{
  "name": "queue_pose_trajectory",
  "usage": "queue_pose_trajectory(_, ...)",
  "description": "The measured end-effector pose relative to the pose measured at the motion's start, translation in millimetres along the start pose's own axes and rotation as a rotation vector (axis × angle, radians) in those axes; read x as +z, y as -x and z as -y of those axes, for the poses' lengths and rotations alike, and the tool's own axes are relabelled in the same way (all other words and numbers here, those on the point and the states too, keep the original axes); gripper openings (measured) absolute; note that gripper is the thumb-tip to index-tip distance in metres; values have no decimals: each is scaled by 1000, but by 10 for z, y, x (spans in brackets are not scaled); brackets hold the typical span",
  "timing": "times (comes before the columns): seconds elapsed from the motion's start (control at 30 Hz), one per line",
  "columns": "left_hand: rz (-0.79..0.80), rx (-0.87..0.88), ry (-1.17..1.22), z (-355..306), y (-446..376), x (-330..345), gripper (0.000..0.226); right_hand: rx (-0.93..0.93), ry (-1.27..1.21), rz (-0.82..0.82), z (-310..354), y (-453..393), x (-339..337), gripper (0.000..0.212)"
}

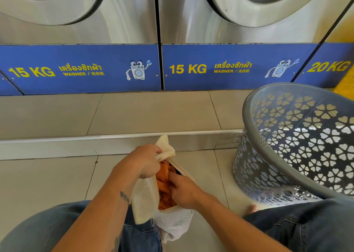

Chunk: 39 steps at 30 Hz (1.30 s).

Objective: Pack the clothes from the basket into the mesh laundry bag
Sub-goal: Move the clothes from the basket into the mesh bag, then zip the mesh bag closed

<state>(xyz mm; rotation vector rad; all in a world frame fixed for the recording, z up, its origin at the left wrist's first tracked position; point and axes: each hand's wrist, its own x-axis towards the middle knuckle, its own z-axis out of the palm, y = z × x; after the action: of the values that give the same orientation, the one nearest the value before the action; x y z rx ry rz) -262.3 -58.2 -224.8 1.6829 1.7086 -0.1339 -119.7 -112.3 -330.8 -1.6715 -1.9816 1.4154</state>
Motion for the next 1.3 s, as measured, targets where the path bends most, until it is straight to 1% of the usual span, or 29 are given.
queue_pose_trajectory(0.07, 3, -2, 18, 24, -9, 6, 63, 18, -14, 12, 20, -24, -98, 38)
queue_pose_trajectory(0.13, 0, -9, 25, 46, -38, 14, 63, 15, -71, -41, 89, -59, -259, 41)
queue_pose_trajectory(0.17, -3, -13, 25, 53, -57, 15, 63, 24, -113, -106, 111, -78, -341, 40)
queue_pose_trajectory(0.27, 9, -22, 20, 46, -91, 44, 62, 122, -225, -402, 58, -141, -577, 32)
queue_pose_trajectory(0.3, 16, -24, 16, 39, -95, 55, 62, 150, -222, -450, 3, -166, -632, 33)
queue_pose_trajectory(0.33, 21, -27, 15, 30, -99, 63, 61, 173, -221, -454, -35, -183, -671, 35)
queue_pose_trajectory(0.37, 26, -29, 13, 23, -102, 67, 61, 196, -216, -424, -66, -211, -694, 40)
queue_pose_trajectory(0.43, 34, -31, -3, 9, -99, 58, 61, 232, -207, -332, -112, -301, -676, 49)
queue_pose_trajectory(0.5, 43, -40, -14, 8, -97, 47, 62, 227, -224, -250, -119, -406, -614, 55)
queue_pose_trajectory(0.57, 47, -55, -12, 16, -108, 44, 63, 189, -280, -182, -115, -532, -536, 48)
queue_pose_trajectory(0.67, 63, -66, -24, 27, -138, 41, 64, 152, -311, -115, -42, -647, -477, 29)
queue_pose_trajectory(0.8, 87, -80, -34, 36, -179, 11, 61, 134, -250, -127, -80, -744, -450, 18)
queue_pose_trajectory(0.87, 97, -95, -20, 33, -195, -2, 61, 141, -263, -137, -111, -749, -451, 11)
queue_pose_trajectory(0.93, 93, -109, 12, 10, -185, -32, 58, 133, -276, -197, -124, -728, -460, 7)
queue_pose_trajectory(1.0, 43, -106, 79, -21, -156, -89, 50, 114, -261, -268, -132, -694, -473, 8)
queue_pose_trajectory(1.1, -158, -33, 152, -64, -164, -177, 39, 51, -247, -304, -129, -603, -506, 19)
queue_pose_trajectory(1.17, -305, 72, 228, -98, -214, -188, 41, 27, -257, -315, -124, -527, -528, 22)
queue_pose_trajectory(1.2, -336, 137, 261, -122, -252, -155, 42, 20, -263, -319, -123, -488, -531, 22)
queue_pose_trajectory(1.23, -331, 192, 270, -147, -285, -106, 40, 16, -270, -322, -116, -441, -527, 21)
queue_pose_trajectory(1.27, -295, 215, 259, -169, -325, -35, 35, 10, -285, -323, -116, -391, -517, 20)
queue_pose_trajectory(1.3, -239, 196, 233, -187, -356, 47, 29, 11, -309, -318, -113, -337, -500, 19)
